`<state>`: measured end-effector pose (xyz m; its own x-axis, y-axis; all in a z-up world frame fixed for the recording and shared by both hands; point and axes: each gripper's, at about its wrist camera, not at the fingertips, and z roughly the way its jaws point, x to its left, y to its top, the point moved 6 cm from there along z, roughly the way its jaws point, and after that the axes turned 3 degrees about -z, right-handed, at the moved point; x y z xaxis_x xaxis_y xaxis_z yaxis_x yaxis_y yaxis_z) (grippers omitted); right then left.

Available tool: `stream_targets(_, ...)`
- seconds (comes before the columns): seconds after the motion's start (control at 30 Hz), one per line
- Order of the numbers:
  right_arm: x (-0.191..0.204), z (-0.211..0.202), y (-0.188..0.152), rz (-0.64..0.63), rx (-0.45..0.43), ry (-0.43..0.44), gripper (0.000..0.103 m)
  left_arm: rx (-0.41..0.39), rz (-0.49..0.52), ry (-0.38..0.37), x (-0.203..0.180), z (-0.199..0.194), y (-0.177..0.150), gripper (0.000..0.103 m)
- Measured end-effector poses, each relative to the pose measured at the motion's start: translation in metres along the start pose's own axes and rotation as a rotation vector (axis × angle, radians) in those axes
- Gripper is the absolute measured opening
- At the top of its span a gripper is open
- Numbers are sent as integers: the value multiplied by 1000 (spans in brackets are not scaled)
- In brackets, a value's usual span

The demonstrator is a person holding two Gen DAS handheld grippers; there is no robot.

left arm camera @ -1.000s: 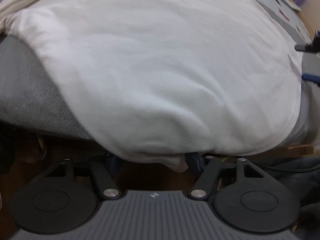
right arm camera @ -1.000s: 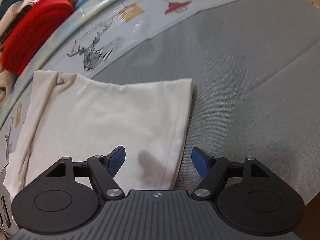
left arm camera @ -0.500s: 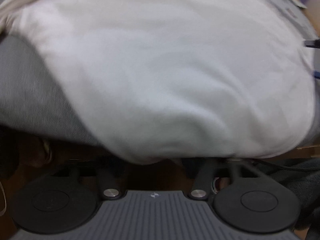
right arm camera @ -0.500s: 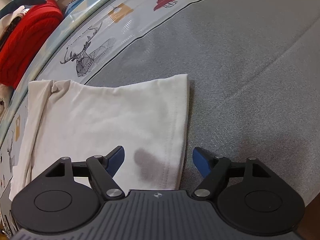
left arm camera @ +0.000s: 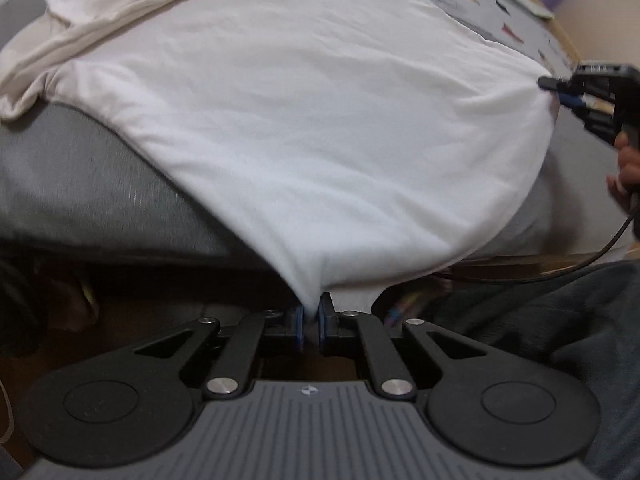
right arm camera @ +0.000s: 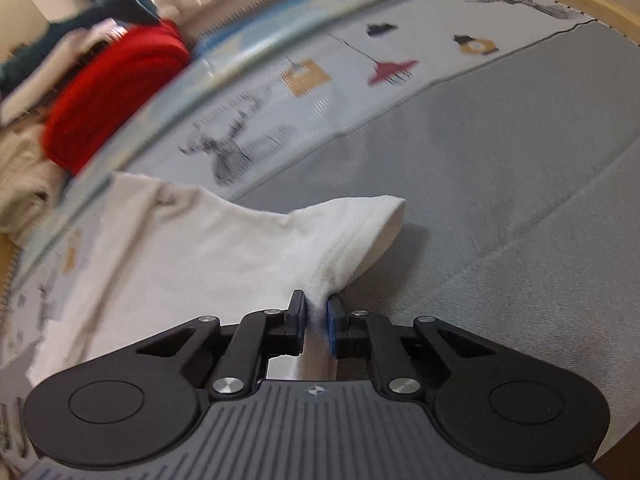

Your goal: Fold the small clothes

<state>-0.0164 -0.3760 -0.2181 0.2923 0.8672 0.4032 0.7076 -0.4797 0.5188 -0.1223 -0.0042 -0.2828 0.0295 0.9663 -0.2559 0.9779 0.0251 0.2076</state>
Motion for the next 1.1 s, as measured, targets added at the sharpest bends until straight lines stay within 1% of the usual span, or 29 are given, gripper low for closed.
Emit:
stream_targets(0.03,1,-4,1,6,-7,17,11,0,-9,3,0,0,-1,7)
stream_targets(0.1,0,-9,0,24,-3,25,11,12,-18,0,-3,-1,-6,7)
stream_targets(0.17,-1,-14,-1,54,1,34,11,6,-14,-11,0,-6,-5,7)
stream_targets(0.27,5,-28,-1,60,-35,72,11,-22,-28,-55,-8,-26,5,7)
stream_targets(0.33,9,-38,1,57,-59,103,11,-42,-68,-61,-6,-40,12,6)
stream_targets(0.43,12,-44,2,66,-54,103,11,-52,-125,-107,-2,-56,23,6)
stream_targets(0.5,17,-46,2,66,-37,85,11,-62,-144,-138,0,-63,30,6)
stream_targets(0.6,32,-49,6,28,-12,65,11,-92,-170,-167,4,-78,45,6)
stream_targets(0.67,51,-55,15,-10,-10,72,11,-122,-207,-175,14,-89,60,6)
stream_targets(0.77,92,-59,38,-93,-14,88,11,-173,-293,-206,42,-109,87,6)
stream_targets(0.83,129,-55,57,-157,-11,95,11,-216,-354,-224,67,-125,108,6)
stream_targets(0.9,168,-45,75,-212,-2,101,11,-259,-402,-214,97,-138,132,5)
stream_targets(0.97,213,-25,92,-257,13,120,11,-297,-445,-171,129,-147,156,5)
stream_targets(1.0,237,-12,100,-279,23,129,11,-309,-464,-126,146,-149,168,5)
stream_targets(1.03,263,4,106,-304,31,132,11,-306,-495,-61,166,-147,180,6)
stream_targets(1.1,311,43,117,-328,32,124,14,-304,-554,1,200,-141,197,7)
